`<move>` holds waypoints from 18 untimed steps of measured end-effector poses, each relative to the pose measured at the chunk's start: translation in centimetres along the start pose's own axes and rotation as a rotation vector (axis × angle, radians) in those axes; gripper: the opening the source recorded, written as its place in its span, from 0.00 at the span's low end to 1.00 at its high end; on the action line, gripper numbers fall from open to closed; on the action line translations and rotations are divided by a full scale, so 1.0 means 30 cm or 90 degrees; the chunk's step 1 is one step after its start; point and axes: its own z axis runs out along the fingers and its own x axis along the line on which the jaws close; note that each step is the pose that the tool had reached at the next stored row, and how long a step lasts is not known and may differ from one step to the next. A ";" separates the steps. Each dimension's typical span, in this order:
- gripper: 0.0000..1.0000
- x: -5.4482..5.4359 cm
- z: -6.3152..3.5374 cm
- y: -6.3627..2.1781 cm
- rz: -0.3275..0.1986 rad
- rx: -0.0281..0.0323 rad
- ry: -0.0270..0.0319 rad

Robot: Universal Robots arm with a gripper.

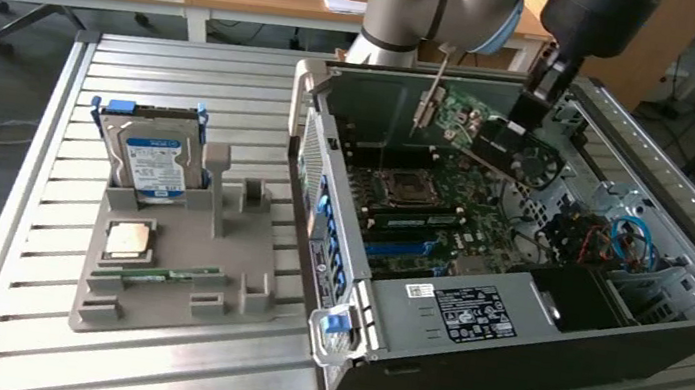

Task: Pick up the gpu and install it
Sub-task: 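Insert the gpu into the slot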

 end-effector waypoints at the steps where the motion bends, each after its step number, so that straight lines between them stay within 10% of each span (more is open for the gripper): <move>1: 0.26 0.000 0.000 0.000 -0.011 -0.0002 0.0004; 18: 0.26 0.000 0.005 0.000 -0.209 -0.0033 0.0076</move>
